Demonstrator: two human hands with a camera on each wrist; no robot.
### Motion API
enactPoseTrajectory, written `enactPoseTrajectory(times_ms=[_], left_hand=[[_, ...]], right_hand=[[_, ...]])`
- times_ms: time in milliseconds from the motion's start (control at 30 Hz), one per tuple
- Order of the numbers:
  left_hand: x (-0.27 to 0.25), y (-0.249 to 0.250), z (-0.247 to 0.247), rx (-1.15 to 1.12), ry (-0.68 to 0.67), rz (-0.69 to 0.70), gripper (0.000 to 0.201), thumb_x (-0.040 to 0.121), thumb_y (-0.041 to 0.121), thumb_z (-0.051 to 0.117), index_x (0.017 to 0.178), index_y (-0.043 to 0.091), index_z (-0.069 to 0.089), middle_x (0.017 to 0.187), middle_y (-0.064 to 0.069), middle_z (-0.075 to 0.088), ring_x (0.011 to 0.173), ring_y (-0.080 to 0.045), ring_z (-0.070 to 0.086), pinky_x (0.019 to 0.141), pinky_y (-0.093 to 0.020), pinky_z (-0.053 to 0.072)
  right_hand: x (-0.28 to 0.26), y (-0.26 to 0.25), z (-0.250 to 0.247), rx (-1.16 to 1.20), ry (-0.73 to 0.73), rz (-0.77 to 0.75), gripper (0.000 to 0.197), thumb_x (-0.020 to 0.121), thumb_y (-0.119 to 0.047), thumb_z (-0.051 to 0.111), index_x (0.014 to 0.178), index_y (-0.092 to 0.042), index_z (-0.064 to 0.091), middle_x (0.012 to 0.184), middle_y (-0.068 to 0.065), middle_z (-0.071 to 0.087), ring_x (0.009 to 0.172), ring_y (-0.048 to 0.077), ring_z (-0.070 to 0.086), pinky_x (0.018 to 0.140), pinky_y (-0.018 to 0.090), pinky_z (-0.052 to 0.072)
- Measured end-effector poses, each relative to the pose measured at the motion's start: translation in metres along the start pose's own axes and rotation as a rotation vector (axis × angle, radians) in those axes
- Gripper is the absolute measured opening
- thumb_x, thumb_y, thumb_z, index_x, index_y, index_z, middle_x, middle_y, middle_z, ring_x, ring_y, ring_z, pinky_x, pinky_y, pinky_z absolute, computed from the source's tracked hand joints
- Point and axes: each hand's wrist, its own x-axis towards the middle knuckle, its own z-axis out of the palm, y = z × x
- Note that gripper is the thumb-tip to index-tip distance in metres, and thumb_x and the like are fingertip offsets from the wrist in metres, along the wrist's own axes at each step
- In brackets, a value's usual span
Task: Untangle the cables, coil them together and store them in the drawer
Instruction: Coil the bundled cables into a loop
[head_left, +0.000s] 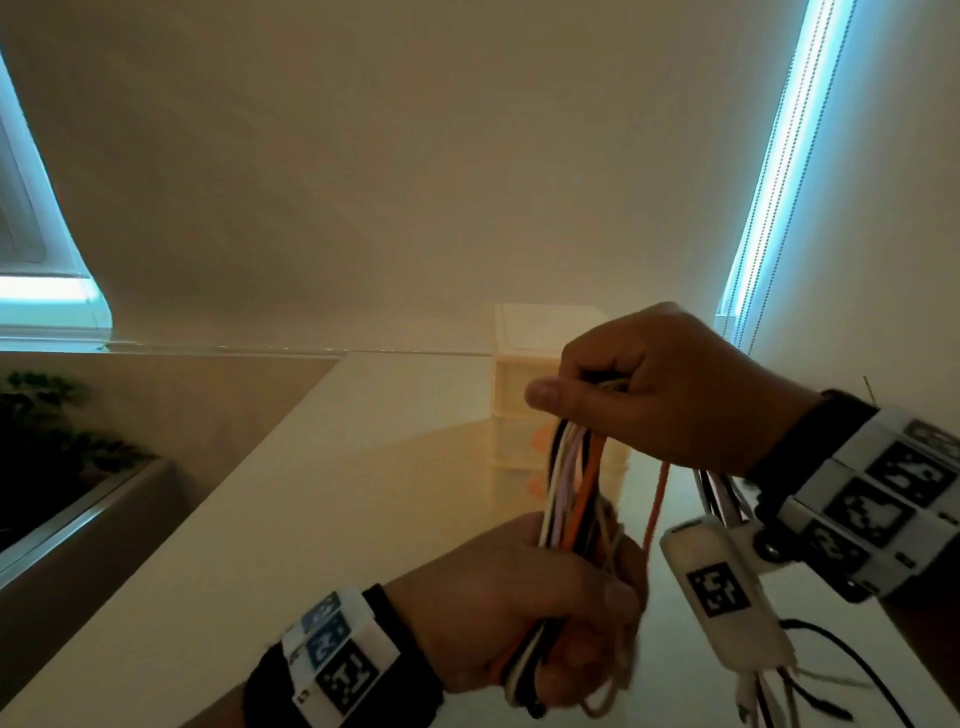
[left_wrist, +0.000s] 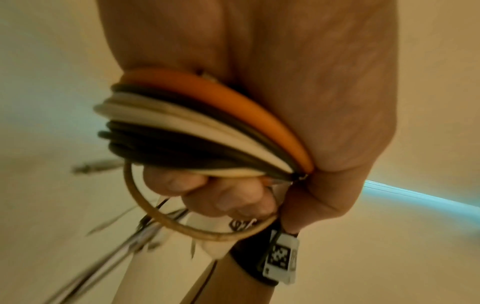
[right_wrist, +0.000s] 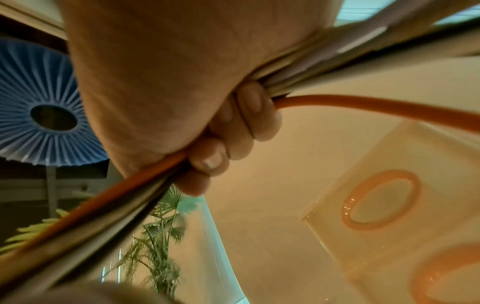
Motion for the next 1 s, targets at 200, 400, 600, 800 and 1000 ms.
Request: enactPoseTrajectory(times_ms=[200, 400, 600, 800, 1000], left_hand=[[0.000, 0.002, -0.001, -0.116, -0.056, -0.004, 0.020, 0.081, 0.017, 0.073, 0.089, 0.002, 0.063, 0.055, -0.003, 0.043, 0.041, -0.011, 0.046, 0.042, -0.018, 0.037], [-0.004, 0.001, -0.008, -0.040, 0.086, 0.016, 0.020, 0.083, 0.018, 0.064, 0.091, 0.000, 0.065, 0.052, -0.003, 0.043, 0.038, -0.012, 0.045, 0.041, -0.018, 0.039], [-0.002, 0.004, -0.004, 0.201, 0.235, -0.010, 0.029, 0.078, 0.034, 0.071, 0.083, 0.006, 0.067, 0.055, -0.006, 0.044, 0.038, -0.015, 0.044, 0.043, -0.023, 0.038], [0.000, 0.010, -0.009, 0.495, 0.391, 0.043, 0.053, 0.081, 0.043, 0.071, 0.101, -0.005, 0.062, 0.047, -0.003, 0.052, 0.034, -0.015, 0.044, 0.045, -0.024, 0.039], [-0.001, 0.014, -0.006, 0.500, 0.231, 0.024, 0.017, 0.085, 0.030, 0.071, 0.092, 0.016, 0.076, 0.054, -0.004, 0.054, 0.042, -0.018, 0.047, 0.047, -0.027, 0.040]], right_hand=[[0.022, -0.003, 0.004, -0.116, 0.045, -0.046, 0.056, 0.101, -0.042, 0.055, 0.054, -0.013, 0.042, 0.045, 0.004, 0.036, 0.042, 0.025, 0.038, 0.045, 0.040, 0.039], [0.028, 0.001, 0.001, -0.158, -0.053, -0.031, 0.057, 0.099, -0.047, 0.052, 0.054, -0.012, 0.045, 0.046, 0.004, 0.040, 0.043, 0.024, 0.040, 0.045, 0.040, 0.043], [0.026, -0.001, -0.012, -0.174, -0.190, 0.006, 0.056, 0.091, -0.058, 0.053, 0.054, -0.016, 0.049, 0.048, -0.003, 0.043, 0.044, 0.017, 0.044, 0.047, 0.027, 0.042], [0.026, -0.005, -0.027, -0.188, -0.273, 0.096, 0.053, 0.088, -0.058, 0.055, 0.052, -0.020, 0.050, 0.047, -0.007, 0.047, 0.043, 0.010, 0.042, 0.048, 0.019, 0.038], [0.026, -0.012, -0.025, -0.144, -0.291, 0.089, 0.053, 0.089, -0.055, 0.057, 0.051, -0.019, 0.048, 0.045, -0.007, 0.041, 0.043, 0.010, 0.039, 0.050, 0.020, 0.037]])
